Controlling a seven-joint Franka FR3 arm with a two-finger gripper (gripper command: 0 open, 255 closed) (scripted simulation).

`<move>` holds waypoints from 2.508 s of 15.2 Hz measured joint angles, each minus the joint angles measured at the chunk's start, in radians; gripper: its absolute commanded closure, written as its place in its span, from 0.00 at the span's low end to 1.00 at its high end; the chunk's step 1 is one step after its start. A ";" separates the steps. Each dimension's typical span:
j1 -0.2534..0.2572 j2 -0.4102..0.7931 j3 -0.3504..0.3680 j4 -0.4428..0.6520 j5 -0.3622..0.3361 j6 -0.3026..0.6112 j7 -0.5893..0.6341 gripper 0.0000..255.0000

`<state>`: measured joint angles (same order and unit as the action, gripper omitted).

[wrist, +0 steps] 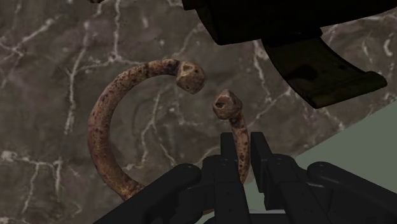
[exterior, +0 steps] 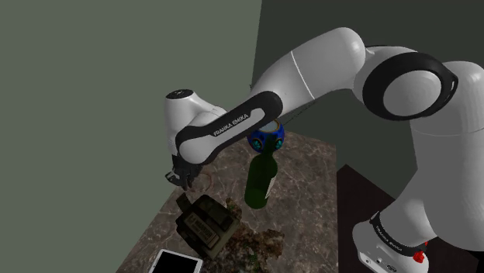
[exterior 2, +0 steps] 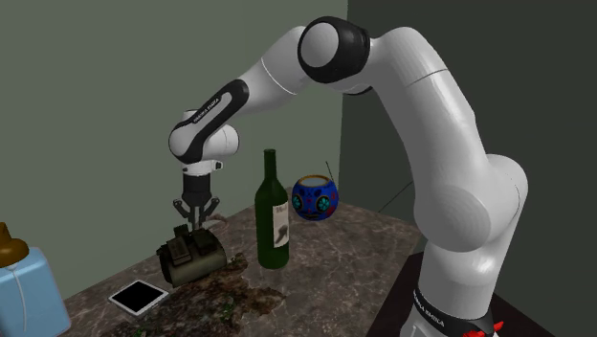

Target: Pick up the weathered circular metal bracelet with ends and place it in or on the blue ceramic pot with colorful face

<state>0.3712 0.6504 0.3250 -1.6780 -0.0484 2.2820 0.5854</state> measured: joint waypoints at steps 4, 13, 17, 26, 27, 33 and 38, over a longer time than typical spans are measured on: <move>-0.005 -0.033 0.007 0.008 0.008 -0.040 0.001 1.00; -0.016 -0.099 0.019 0.028 0.025 -0.124 0.000 1.00; -0.019 -0.127 0.025 0.043 0.032 -0.166 0.001 1.00; -0.023 -0.172 0.033 0.100 0.044 -0.266 0.005 1.00; -0.022 -0.176 0.034 0.106 0.045 -0.276 0.007 1.00; -0.066 -0.240 0.032 0.073 0.068 -0.310 -0.038 1.00; -0.155 -0.339 0.012 -0.074 0.107 -0.271 -0.151 1.00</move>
<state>0.2164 0.3119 0.3372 -1.7517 0.0589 2.0109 0.4340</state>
